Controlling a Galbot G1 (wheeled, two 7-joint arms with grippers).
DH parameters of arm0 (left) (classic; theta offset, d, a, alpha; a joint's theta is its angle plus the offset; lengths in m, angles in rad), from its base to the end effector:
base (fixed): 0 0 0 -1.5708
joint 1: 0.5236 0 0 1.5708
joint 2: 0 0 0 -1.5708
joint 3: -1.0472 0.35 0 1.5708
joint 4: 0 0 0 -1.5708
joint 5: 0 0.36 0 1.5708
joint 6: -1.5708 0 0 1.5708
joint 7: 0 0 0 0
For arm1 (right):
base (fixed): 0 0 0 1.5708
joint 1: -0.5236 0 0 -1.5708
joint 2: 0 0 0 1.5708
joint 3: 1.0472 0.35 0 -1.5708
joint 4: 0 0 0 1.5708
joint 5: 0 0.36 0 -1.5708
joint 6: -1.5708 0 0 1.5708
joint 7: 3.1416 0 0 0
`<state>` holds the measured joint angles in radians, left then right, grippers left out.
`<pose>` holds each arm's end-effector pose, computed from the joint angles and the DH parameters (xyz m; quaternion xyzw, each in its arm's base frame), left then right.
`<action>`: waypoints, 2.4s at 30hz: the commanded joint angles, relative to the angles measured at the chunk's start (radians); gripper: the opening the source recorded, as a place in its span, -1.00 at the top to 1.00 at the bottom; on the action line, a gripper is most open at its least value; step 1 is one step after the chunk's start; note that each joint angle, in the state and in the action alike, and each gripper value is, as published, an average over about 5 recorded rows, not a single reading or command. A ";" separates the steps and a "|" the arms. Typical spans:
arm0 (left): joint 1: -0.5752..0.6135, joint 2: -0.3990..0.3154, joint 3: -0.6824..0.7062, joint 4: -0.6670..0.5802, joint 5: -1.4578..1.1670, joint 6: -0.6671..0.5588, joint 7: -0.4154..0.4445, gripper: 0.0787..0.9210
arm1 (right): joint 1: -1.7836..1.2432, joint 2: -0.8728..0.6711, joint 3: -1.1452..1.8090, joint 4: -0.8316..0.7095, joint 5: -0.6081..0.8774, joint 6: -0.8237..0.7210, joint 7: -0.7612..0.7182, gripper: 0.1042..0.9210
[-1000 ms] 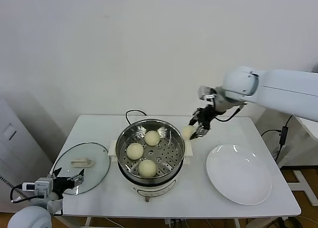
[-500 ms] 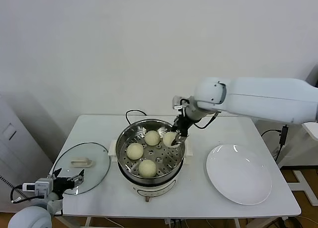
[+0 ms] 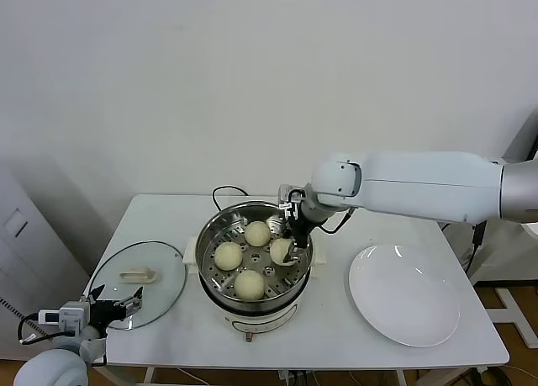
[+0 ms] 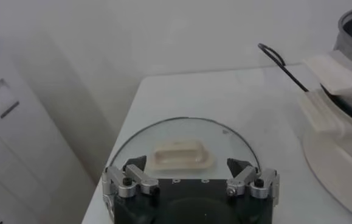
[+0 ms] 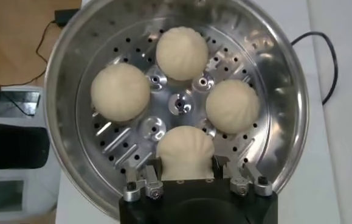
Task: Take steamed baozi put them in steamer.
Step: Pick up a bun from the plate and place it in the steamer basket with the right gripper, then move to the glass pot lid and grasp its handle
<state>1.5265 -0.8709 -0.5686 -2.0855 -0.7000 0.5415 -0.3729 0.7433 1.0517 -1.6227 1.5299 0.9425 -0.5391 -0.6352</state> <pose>0.2210 0.1221 -0.2536 0.0308 -0.9564 -0.0639 0.2833 0.4978 0.0811 -0.0894 0.5428 -0.5889 0.4700 0.3710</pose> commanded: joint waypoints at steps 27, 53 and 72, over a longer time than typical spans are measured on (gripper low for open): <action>-0.001 -0.008 -0.006 -0.008 0.002 0.003 0.003 -0.77 | -0.210 -0.475 0.488 0.039 0.059 0.215 0.125 -0.76; -0.007 0.002 -0.017 -0.025 0.036 -0.031 0.045 -0.77 | -1.790 -0.034 2.256 0.134 -0.482 0.523 0.422 -0.76; -0.017 0.009 -0.031 0.008 0.233 -0.123 0.113 -0.77 | -1.939 0.394 2.480 0.148 -0.868 0.532 0.135 -0.76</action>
<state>1.5108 -0.8646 -0.5975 -2.0976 -0.6093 0.4685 -0.2940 -1.0674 1.2217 0.6964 1.6681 0.2695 -0.0219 -0.3983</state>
